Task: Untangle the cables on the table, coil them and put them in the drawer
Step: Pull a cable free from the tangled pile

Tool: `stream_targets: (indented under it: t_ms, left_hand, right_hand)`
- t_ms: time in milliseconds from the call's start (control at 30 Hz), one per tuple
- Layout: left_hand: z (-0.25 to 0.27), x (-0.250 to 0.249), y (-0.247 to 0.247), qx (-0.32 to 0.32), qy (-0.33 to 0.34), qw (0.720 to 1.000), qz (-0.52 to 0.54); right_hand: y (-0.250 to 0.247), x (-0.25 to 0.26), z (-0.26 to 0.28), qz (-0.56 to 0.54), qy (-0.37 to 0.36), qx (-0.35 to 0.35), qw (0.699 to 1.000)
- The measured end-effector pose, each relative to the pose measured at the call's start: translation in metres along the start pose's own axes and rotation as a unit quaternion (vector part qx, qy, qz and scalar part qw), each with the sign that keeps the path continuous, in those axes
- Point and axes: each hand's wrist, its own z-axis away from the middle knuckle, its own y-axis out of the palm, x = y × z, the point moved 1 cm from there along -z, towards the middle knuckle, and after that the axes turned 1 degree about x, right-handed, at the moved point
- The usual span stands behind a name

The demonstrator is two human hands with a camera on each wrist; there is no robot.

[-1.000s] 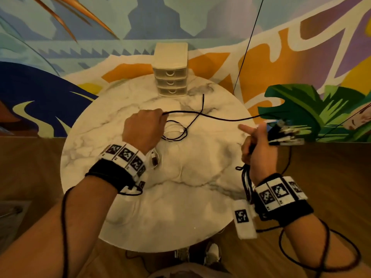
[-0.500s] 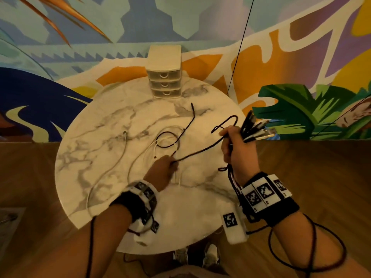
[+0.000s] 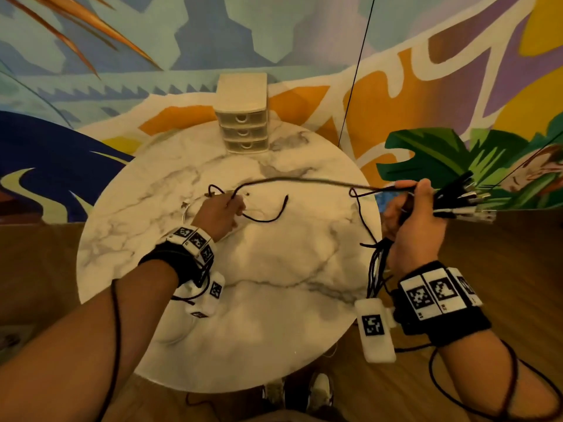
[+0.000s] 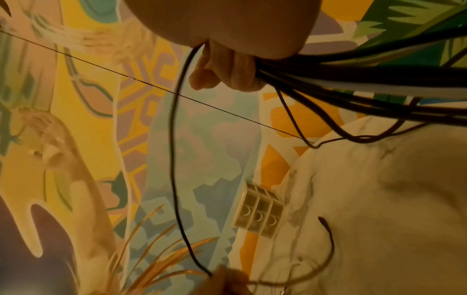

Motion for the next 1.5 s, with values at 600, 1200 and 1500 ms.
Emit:
stream_targets:
  t_ms: [600, 1200, 1500]
  left_hand:
    - [0.035, -0.007, 0.044, 0.063, 0.109, 0.965, -0.231]
    - [-0.022, 0.000, -0.025, -0.042, 0.059, 0.983, -0.170]
    - [0.002, -0.050, -0.011, -0.115, 0.159, 0.938, -0.287]
  right_hand:
    - [0.030, -0.022, 0.020, 0.098, 0.062, 0.155, 0.981]
    - [-0.010, 0.003, -0.008, 0.081, -0.027, 0.016, 0.996]
    - [0.000, -0.007, -0.006, 0.143, -0.033, 0.043, 0.988]
